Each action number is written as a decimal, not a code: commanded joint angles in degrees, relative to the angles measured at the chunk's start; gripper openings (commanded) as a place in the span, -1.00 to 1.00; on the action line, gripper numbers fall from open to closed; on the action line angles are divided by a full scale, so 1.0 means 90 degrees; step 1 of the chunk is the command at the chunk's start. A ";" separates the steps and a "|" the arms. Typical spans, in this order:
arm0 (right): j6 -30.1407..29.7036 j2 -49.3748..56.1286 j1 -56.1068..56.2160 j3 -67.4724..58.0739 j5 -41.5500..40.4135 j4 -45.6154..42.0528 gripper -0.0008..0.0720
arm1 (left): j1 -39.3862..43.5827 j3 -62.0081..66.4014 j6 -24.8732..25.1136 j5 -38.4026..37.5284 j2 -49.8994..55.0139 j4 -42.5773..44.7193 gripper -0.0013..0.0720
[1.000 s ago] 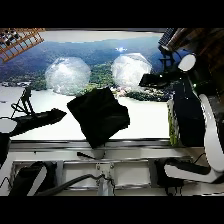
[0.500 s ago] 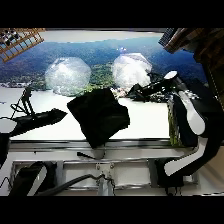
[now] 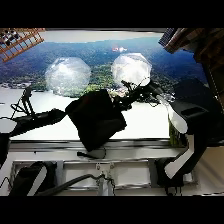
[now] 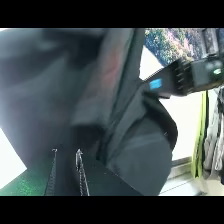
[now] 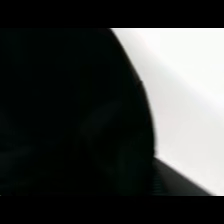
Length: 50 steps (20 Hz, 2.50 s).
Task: Fold the clothes and pants, and hang the long-sleeved shirts on hangers.
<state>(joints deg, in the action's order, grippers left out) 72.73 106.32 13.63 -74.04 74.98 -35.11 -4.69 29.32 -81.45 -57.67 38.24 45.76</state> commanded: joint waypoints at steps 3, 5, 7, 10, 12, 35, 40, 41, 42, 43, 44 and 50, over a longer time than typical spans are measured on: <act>0.0002 -0.0002 0.0393 0.0000 -0.0238 0.0136 -0.77 | -0.0007 -0.0002 0.0002 -0.0007 -0.0007 0.0000 -0.56; 0.0005 -0.0126 0.0345 -0.0002 -0.0238 0.0136 -0.91 | -0.0005 -0.0002 0.0002 -0.0034 -0.0007 0.0002 -0.56; 0.0019 -0.0352 0.0226 0.0000 -0.0272 0.0124 -0.91 | -0.0005 -0.0002 0.0002 -0.0034 -0.0007 0.0002 -0.56; 0.0202 -0.0879 -0.0097 0.0000 -0.0491 -0.0005 -0.91 | -0.0005 -0.0002 0.0002 -0.0034 -0.0007 0.0002 -0.56; 0.0493 -0.1282 -0.0413 -0.0002 -0.0787 -0.0279 -0.91 | -0.0005 -0.0002 0.0000 -0.0034 -0.0007 0.0002 -0.56; 0.4131 -0.2965 -0.5005 -0.1651 -0.2455 -0.1690 -0.92 | -0.0007 -0.0002 0.0002 0.0279 0.0002 0.0002 -0.56; 0.5617 -0.4007 -0.5479 -0.1166 -0.1868 -0.3762 -0.92 | -0.0005 -0.0002 0.0000 0.0313 0.0000 0.0002 -0.56; 0.5943 -0.4313 -0.5593 -0.0833 -0.1812 -0.4155 -0.92 | -0.0002 -0.0002 0.0000 0.0311 0.0000 -0.0002 -0.56; 0.6227 -0.4629 -0.5714 -0.0464 -0.1746 -0.4488 -0.92 | 0.0002 -0.0002 0.0002 0.0308 0.0000 -0.0046 -0.56; 0.6465 -0.5008 -0.5850 -0.0002 -0.1729 -0.4743 -0.92 | 0.0024 -0.0002 0.0000 0.0311 0.0000 -0.0104 -0.56; 0.6669 -0.5384 -0.6003 0.0449 -0.1724 -0.4908 -0.92 | 0.0068 -0.0002 0.0002 0.0311 0.0000 -0.0151 -0.56; 0.7084 -0.7298 -0.7006 0.2912 -0.1287 -0.5423 -0.92 | 0.0350 -0.0002 0.0000 0.0301 0.0000 -0.0160 -0.56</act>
<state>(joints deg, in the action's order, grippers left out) 134.04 47.79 -45.32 -57.12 60.55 -80.47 -2.55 29.32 -81.45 -54.85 38.24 44.53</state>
